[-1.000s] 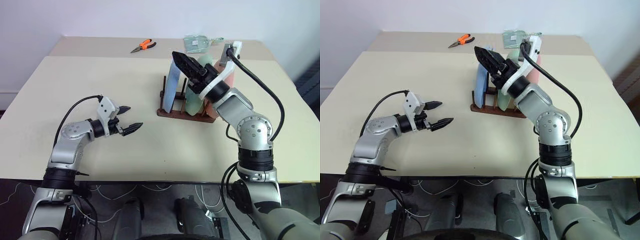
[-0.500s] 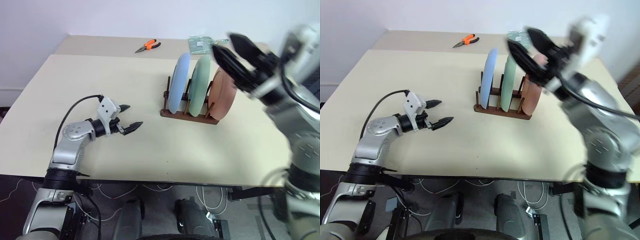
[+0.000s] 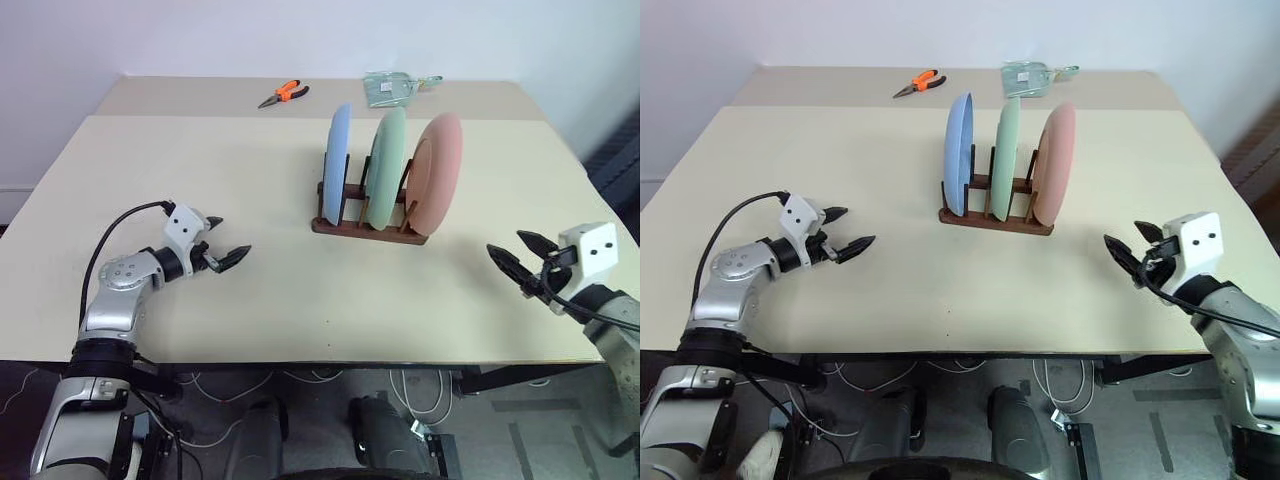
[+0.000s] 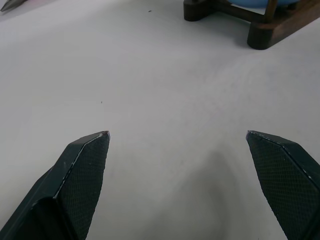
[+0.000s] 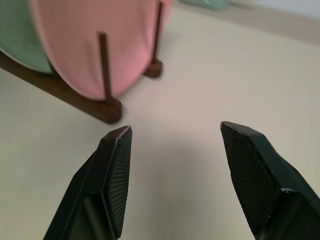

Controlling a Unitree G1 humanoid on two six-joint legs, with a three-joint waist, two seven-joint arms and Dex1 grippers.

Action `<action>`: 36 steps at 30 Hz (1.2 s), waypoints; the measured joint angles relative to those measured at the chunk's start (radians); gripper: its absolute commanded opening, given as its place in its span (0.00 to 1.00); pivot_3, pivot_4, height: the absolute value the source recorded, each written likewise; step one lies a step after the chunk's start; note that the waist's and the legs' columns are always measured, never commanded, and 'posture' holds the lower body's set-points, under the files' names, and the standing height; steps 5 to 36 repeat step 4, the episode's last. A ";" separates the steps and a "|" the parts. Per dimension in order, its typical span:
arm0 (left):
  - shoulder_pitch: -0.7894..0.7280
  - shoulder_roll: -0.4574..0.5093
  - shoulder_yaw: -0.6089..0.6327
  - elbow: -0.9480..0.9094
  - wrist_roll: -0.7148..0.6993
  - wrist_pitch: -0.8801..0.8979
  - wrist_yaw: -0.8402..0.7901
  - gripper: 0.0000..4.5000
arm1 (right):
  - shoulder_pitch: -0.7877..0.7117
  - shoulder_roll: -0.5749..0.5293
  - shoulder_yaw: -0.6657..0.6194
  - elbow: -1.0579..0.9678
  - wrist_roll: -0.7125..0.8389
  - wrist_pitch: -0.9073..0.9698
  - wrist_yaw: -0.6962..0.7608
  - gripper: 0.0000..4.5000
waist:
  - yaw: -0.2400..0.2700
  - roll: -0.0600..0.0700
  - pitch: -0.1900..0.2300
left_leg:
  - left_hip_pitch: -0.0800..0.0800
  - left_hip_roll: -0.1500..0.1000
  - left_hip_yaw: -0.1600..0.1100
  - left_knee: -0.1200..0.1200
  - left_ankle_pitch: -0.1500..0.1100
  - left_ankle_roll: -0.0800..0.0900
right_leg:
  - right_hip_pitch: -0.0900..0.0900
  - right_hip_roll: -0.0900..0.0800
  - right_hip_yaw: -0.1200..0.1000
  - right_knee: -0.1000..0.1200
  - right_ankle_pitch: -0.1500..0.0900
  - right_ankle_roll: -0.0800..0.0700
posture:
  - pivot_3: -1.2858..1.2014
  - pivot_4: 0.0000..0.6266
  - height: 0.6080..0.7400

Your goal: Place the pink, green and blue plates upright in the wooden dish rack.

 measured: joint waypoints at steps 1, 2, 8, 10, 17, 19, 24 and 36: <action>0.010 -0.002 0.000 -0.007 0.001 0.000 0.005 1.00 | -0.006 0.004 0.016 0.004 -0.010 -0.006 0.004 0.63 | 0.002 0.000 0.000 | 0.000 0.000 0.000 0.000 0.000 0.000 | 0.000 0.000 0.000 0.000 0.000 0.000 | 0.52 0.24 0.90; 0.019 -0.008 0.000 -0.018 0.001 0.002 0.009 1.00 | -0.007 0.005 0.029 0.011 -0.020 -0.010 0.011 0.63 | 0.004 0.000 0.000 | -0.001 0.000 0.000 0.000 0.000 0.000 | 0.000 0.000 0.000 0.000 0.000 0.000 | 0.52 0.24 0.90; 0.035 -0.016 0.000 -0.040 0.001 0.007 0.013 1.00 | -0.016 0.005 0.052 0.024 -0.034 -0.016 0.022 0.63 | 0.008 0.000 0.000 | -0.002 -0.001 0.000 0.001 0.000 0.000 | 0.000 -0.001 0.000 0.000 0.000 0.000 | 0.52 0.24 0.90; 0.035 -0.016 0.000 -0.040 0.001 0.007 0.013 1.00 | -0.016 0.005 0.052 0.024 -0.034 -0.016 0.022 0.63 | 0.008 0.000 0.000 | -0.002 -0.001 0.000 0.001 0.000 0.000 | 0.000 -0.001 0.000 0.000 0.000 0.000 | 0.52 0.24 0.90; 0.035 -0.016 0.000 -0.040 0.001 0.007 0.013 1.00 | -0.016 0.005 0.052 0.024 -0.034 -0.016 0.022 0.63 | 0.008 0.000 0.000 | -0.002 -0.001 0.000 0.001 0.000 0.000 | 0.000 -0.001 0.000 0.000 0.000 0.000 | 0.52 0.24 0.90; 0.035 -0.016 0.000 -0.040 0.001 0.007 0.013 1.00 | -0.016 0.005 0.052 0.024 -0.034 -0.016 0.022 0.63 | 0.008 0.000 0.000 | -0.002 -0.001 0.000 0.001 0.000 0.000 | 0.000 -0.001 0.000 0.000 0.000 0.000 | 0.52 0.24 0.90; 0.035 -0.016 0.000 -0.040 0.001 0.007 0.013 1.00 | -0.016 0.005 0.052 0.024 -0.034 -0.016 0.022 0.63 | 0.008 0.000 0.000 | -0.002 -0.001 0.000 0.001 0.000 0.000 | 0.000 -0.001 0.000 0.000 0.000 0.000 | 0.52 0.24 0.90; 0.035 -0.016 0.000 -0.040 0.001 0.007 0.013 1.00 | -0.016 0.005 0.052 0.024 -0.034 -0.016 0.022 0.63 | 0.008 0.000 0.000 | -0.002 -0.001 0.000 0.001 0.000 0.000 | 0.000 -0.001 0.000 0.000 0.000 0.000 | 0.52 0.24 0.90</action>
